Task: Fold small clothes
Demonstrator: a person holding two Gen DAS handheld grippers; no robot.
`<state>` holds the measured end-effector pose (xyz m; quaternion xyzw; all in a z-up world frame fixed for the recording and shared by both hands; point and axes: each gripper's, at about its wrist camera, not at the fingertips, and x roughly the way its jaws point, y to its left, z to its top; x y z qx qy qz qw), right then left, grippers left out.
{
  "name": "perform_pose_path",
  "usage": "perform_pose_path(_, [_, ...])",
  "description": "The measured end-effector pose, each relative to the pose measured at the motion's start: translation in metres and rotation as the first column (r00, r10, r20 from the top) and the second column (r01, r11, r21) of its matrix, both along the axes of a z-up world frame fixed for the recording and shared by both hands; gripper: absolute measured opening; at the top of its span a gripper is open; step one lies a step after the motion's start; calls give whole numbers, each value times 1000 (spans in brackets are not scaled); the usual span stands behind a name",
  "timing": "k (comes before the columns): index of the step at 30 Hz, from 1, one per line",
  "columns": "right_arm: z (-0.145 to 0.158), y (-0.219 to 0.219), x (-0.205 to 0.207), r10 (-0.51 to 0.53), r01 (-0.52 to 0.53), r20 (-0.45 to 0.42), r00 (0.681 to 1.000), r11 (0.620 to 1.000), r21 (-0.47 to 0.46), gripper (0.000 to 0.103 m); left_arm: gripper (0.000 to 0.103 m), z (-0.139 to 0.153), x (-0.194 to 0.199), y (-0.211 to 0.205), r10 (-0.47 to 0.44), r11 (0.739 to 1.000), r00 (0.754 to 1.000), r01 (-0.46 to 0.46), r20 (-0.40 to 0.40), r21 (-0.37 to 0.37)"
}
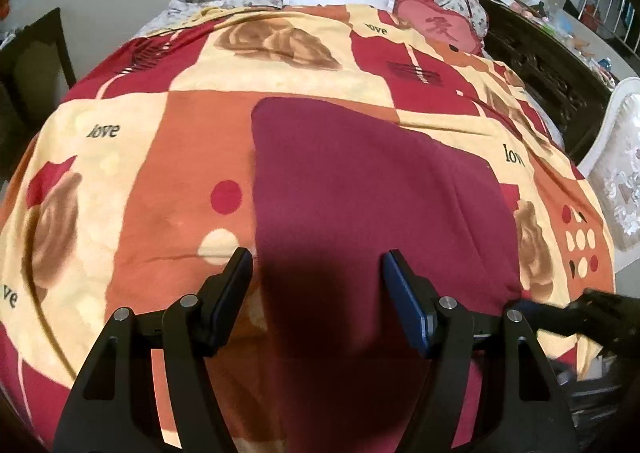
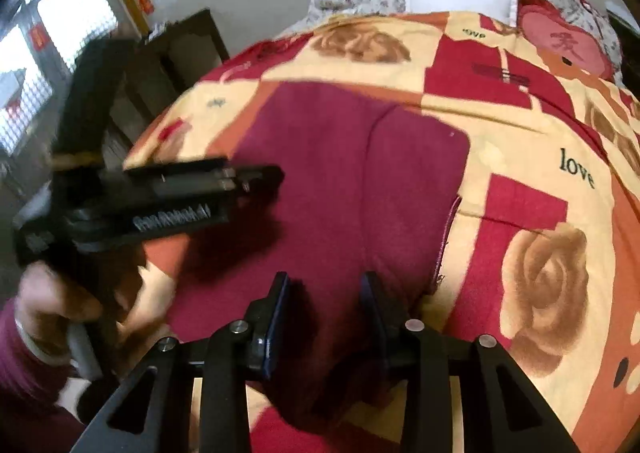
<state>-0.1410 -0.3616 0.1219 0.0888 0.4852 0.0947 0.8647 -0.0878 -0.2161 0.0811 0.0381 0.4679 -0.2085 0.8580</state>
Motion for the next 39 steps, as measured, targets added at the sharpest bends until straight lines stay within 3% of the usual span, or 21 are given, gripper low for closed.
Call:
perform_pose_path(4, [10, 2, 0, -94, 96, 35, 995, 993, -64, 48, 68, 6, -8, 8, 28, 1000, 999, -28, 23, 10])
perform_pose_path(10, [18, 6, 3, -156, 160, 66, 986, 985, -69, 49, 68, 12, -17, 19, 54, 998, 998, -54, 23, 18])
perform_pose_path(23, [13, 5, 3, -184, 186, 44, 982, 982, -32, 49, 68, 25, -28, 25, 67, 997, 994, -68, 81, 21])
perform_pose_path(39, [5, 0, 9, -194, 195, 11, 981, 981, -15, 49, 68, 18, -26, 20, 59, 998, 996, -61, 62, 33])
